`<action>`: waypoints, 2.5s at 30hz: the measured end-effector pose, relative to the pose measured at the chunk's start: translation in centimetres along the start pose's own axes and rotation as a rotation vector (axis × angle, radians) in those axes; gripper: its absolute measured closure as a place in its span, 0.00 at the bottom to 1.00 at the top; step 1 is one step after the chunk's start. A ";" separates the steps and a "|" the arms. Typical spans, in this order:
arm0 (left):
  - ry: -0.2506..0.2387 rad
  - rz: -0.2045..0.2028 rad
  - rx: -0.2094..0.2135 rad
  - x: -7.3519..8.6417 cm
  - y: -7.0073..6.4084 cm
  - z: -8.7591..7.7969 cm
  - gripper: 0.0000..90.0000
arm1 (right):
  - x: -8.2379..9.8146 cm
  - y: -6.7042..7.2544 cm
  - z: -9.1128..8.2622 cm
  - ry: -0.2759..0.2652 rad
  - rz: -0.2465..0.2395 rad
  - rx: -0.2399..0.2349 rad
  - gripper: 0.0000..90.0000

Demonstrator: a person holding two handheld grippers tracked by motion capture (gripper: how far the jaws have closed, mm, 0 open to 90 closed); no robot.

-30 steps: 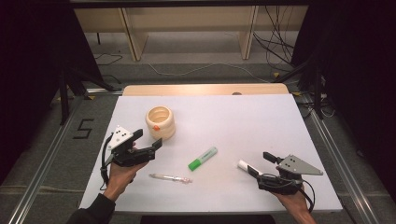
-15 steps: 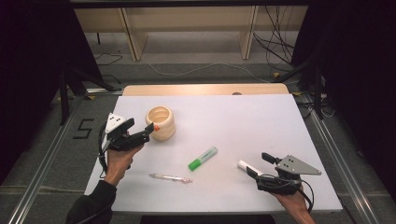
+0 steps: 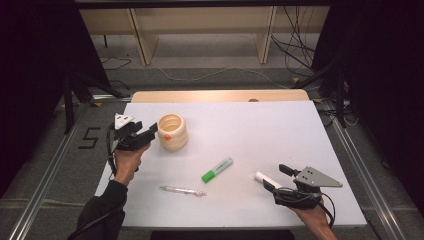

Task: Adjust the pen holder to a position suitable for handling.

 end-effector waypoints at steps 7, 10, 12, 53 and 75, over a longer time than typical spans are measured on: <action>0.012 -0.032 -0.055 0.8 2.3 1.6 0.67 | 0.0 0.0 0.0 0.002 0.002 0.001 0.27; 0.041 -0.055 -0.082 1.8 3.5 2.9 0.78 | 0.1 0.0 0.1 0.005 0.003 0.000 0.27; 0.054 -0.081 -0.091 2.2 4.0 3.5 0.85 | 0.1 0.0 0.2 0.008 0.004 -0.002 0.27; 0.227 -0.131 0.036 6.4 0.9 7.0 0.99 | 0.3 0.4 0.4 0.024 -0.015 -0.022 0.28; 0.235 -0.055 0.136 5.3 -5.3 9.6 0.99 | 0.5 0.6 0.5 0.041 -0.011 -0.027 0.28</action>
Point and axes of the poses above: each handheld gripper's, and its own axes: z roughly forward along the jaws, x roughly out of its underside, y roughly to its left, the point moved 9 cm from there along z, roughly forward along the jaws, and after that the axes turned 12 degrees about z, right-handed, at the moved point
